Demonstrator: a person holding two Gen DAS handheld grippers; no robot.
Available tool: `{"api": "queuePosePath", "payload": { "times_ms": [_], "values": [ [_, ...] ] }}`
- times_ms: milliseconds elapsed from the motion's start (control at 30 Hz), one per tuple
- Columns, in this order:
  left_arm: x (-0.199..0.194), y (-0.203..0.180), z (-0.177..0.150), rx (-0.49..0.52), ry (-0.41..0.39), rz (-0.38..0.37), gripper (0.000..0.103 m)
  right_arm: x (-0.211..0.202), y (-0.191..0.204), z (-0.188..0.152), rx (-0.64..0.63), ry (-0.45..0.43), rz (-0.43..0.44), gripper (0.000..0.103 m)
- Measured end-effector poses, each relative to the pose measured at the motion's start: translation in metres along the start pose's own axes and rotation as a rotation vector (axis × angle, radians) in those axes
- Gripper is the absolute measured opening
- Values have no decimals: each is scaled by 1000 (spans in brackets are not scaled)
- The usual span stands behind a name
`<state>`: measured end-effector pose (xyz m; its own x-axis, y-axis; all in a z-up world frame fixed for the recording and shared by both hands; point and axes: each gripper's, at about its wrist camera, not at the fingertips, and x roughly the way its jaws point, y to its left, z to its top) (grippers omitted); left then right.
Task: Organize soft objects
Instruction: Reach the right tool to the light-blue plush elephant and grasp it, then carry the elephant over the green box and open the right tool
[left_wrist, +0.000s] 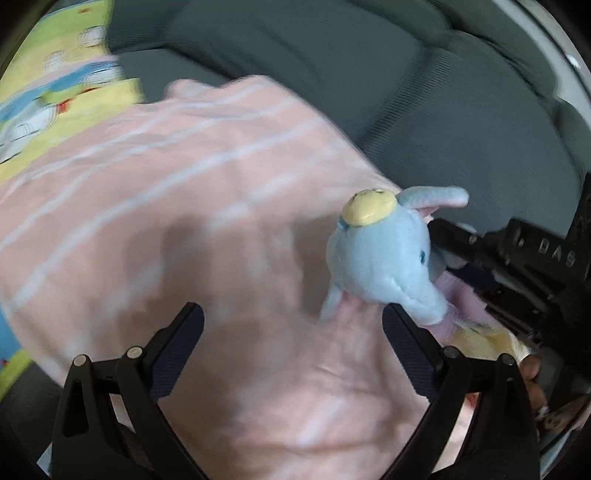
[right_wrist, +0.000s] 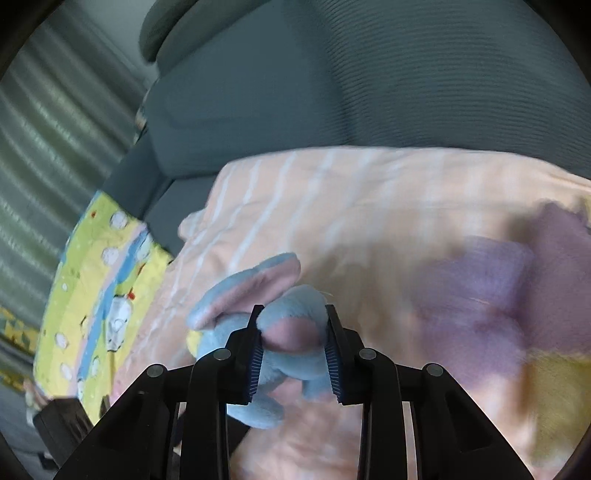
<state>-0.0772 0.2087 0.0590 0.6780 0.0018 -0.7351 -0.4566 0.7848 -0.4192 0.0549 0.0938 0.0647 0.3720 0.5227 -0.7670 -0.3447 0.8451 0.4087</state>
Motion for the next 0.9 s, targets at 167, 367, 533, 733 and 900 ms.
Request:
{"api": "queuePosePath", "payload": {
  "times_ms": [167, 367, 533, 733, 900],
  "values": [
    [-18, -61, -31, 237, -21, -135, 92, -67, -56, -25, 130, -119, -41, 32],
    [-40, -125, -66, 433, -37, -325, 61, -135, -108, -57, 226, -253, -107, 32],
    [-54, -169, -82, 545, -50, -427, 44, -167, -139, -77, 299, -338, -51, 32],
    [-61, -215, -90, 661, -82, -483, 43, -215, -165, -94, 346, -475, -110, 32],
    [-62, -253, -101, 738, -86, -563, 43, -261, -184, -107, 378, -579, -185, 32]
  ]
}}
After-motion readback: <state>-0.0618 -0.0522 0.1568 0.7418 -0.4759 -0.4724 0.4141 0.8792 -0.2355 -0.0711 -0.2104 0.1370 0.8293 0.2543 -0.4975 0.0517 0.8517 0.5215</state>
